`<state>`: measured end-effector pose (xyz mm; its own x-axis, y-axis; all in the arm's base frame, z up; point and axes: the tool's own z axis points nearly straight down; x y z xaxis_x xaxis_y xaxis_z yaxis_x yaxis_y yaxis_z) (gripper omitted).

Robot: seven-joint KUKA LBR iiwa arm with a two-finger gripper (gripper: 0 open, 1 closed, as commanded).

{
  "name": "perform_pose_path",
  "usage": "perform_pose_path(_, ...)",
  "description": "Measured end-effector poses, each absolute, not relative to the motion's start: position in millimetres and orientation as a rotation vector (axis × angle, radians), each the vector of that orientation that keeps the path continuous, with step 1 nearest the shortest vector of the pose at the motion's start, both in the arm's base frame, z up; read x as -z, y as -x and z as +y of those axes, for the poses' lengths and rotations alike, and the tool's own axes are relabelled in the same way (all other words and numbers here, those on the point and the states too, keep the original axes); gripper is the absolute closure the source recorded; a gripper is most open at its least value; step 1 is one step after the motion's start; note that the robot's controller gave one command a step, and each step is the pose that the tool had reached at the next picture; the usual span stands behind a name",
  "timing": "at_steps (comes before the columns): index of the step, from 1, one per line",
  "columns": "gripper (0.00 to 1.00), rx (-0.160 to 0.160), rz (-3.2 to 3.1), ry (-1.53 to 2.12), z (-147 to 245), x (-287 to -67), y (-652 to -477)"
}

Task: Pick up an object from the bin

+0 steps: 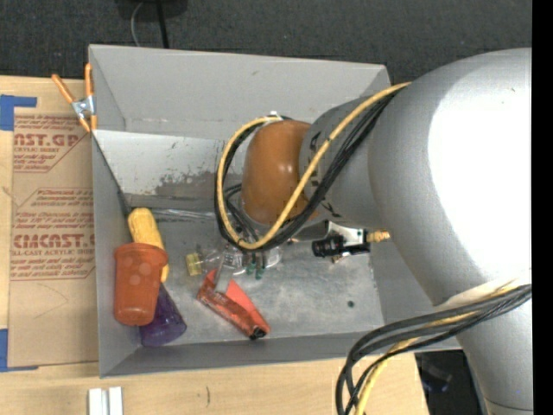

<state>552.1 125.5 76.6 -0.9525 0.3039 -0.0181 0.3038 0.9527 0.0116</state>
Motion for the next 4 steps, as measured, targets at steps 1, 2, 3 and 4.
perform_pose_path(1, 1.0, -0.014, 3.084, -0.48, 126, -77, -552.3)
perform_pose_path(2, 1.0, -0.015, 3.085, -0.476, 135, -152, -553.7)
perform_pose_path(3, 1.0, -0.015, 3.085, -0.477, 135, -152, -553.7)
perform_pose_path(4, 1.0, -0.012, 3.088, -0.506, 132, -193, -554.2)
